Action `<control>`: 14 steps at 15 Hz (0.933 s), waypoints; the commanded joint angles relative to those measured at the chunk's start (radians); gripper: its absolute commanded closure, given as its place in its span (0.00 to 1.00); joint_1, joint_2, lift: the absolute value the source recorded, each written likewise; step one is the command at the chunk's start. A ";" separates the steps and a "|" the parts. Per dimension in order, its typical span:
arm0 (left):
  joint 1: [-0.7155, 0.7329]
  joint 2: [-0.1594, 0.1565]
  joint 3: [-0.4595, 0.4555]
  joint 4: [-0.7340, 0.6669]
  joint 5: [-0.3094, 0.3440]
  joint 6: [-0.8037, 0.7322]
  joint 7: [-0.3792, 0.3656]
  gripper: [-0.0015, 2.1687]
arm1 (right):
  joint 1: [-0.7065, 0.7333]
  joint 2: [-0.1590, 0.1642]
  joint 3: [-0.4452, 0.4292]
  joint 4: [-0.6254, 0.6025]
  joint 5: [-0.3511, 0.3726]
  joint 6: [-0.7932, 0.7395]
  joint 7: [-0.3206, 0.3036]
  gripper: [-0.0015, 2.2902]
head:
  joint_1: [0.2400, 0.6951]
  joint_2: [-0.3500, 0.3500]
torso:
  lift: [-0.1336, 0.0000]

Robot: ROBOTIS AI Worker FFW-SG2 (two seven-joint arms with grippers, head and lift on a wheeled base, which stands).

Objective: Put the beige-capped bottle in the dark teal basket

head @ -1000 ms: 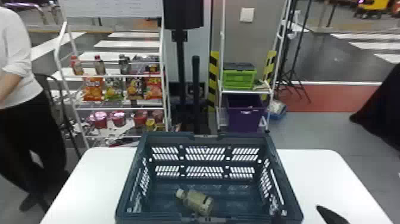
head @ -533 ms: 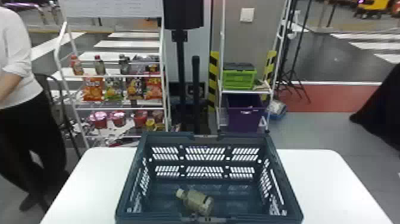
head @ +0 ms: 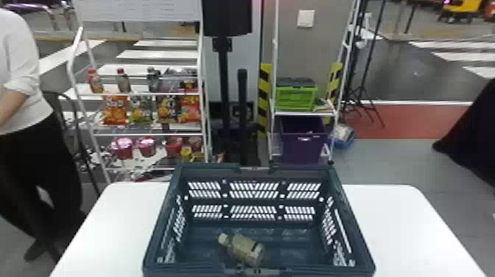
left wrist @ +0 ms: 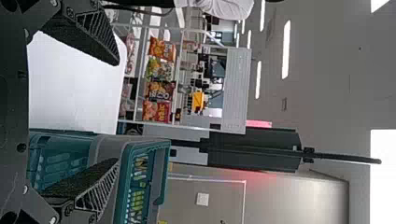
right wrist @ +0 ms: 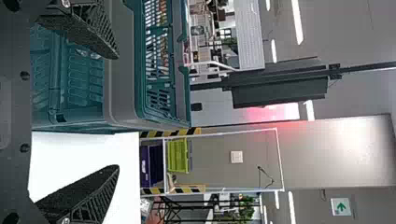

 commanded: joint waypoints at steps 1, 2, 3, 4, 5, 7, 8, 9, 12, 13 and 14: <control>0.008 0.000 -0.002 -0.006 0.000 0.001 0.000 0.07 | 0.001 0.021 -0.001 0.006 -0.002 -0.010 0.017 0.02 | 0.57 0.50 | 1.00; 0.008 0.000 -0.002 -0.008 0.000 0.004 0.000 0.07 | 0.002 0.021 0.001 0.006 0.000 -0.010 0.017 0.02 | 0.57 0.50 | 1.00; 0.010 0.000 -0.002 -0.009 0.000 0.004 0.000 0.07 | 0.005 0.021 0.001 0.006 0.000 -0.010 0.015 0.02 | 0.57 0.50 | 1.00; 0.011 -0.002 -0.004 -0.008 0.000 0.004 0.000 0.07 | 0.010 0.021 -0.001 0.006 -0.002 -0.013 0.017 0.02 | 0.57 0.50 | 1.00; 0.013 -0.002 -0.005 -0.006 -0.001 0.004 0.000 0.07 | 0.013 0.021 -0.001 0.006 -0.002 -0.019 0.017 0.02 | 0.57 0.50 | 1.00; 0.014 -0.008 -0.005 -0.006 -0.009 0.004 0.000 0.07 | 0.020 0.021 -0.002 0.006 -0.002 -0.035 0.017 0.02 | 0.57 0.50 | 1.00; 0.016 -0.008 -0.005 -0.008 -0.012 0.004 0.001 0.07 | 0.022 0.021 -0.002 0.006 -0.002 -0.044 0.017 0.02 | 0.57 0.50 | 1.00; 0.017 -0.008 -0.005 -0.009 -0.012 0.004 0.001 0.07 | 0.024 0.021 -0.002 0.003 -0.002 -0.047 0.017 0.02 | 0.57 0.50 | 1.00; 0.017 -0.008 -0.005 -0.009 -0.012 0.004 0.001 0.07 | 0.024 0.021 -0.002 -0.003 -0.002 -0.047 0.017 0.02 | 0.57 0.50 | 1.00; 0.017 -0.011 -0.005 -0.008 -0.012 0.001 0.001 0.07 | 0.025 0.021 -0.004 -0.003 -0.002 -0.047 0.017 0.02 | 0.57 0.50 | 1.00; 0.016 -0.013 -0.005 -0.005 -0.012 0.001 0.000 0.07 | 0.025 0.021 -0.004 -0.003 -0.002 -0.047 0.017 0.02 | 0.57 0.50 | 1.00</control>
